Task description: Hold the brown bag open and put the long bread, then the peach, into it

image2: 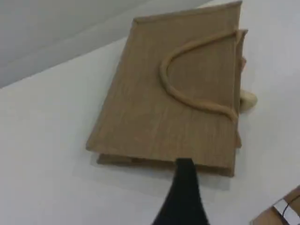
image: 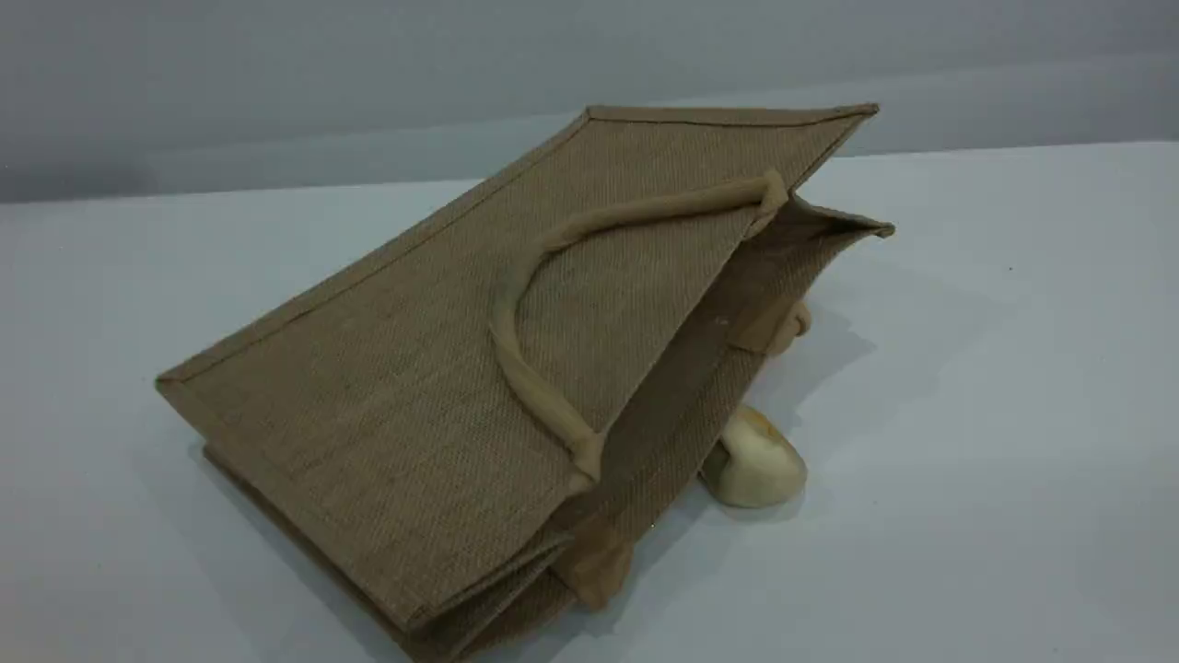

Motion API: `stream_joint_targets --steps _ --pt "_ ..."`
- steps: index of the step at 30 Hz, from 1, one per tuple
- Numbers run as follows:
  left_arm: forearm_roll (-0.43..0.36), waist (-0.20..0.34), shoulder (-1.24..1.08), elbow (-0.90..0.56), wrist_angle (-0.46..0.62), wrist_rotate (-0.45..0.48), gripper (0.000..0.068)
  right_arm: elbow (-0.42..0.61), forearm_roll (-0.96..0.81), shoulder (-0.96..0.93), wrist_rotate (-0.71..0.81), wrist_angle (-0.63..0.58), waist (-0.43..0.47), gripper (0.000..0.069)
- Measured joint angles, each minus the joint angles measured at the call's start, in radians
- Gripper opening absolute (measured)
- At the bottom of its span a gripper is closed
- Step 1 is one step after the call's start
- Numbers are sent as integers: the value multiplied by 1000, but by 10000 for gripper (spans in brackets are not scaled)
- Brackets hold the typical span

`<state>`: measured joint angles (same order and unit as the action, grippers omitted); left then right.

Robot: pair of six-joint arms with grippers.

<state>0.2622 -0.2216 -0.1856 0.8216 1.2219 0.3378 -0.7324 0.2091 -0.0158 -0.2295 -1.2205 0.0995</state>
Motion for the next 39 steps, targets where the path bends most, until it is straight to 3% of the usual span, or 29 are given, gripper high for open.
stream_joint_targets --steps 8,18,32,39 --pt "-3 0 69 -175 -81 -4 538 186 -37 5 -14 117 0 553" --pt "-13 0 68 -293 -228 -42 538 222 -33 5 -17 133 0 553" --pt "-262 0 68 -291 -180 -329 538 223 -29 5 -15 139 0 553" --pt "-323 0 68 -294 -116 -419 538 223 -30 5 -15 141 0 553"
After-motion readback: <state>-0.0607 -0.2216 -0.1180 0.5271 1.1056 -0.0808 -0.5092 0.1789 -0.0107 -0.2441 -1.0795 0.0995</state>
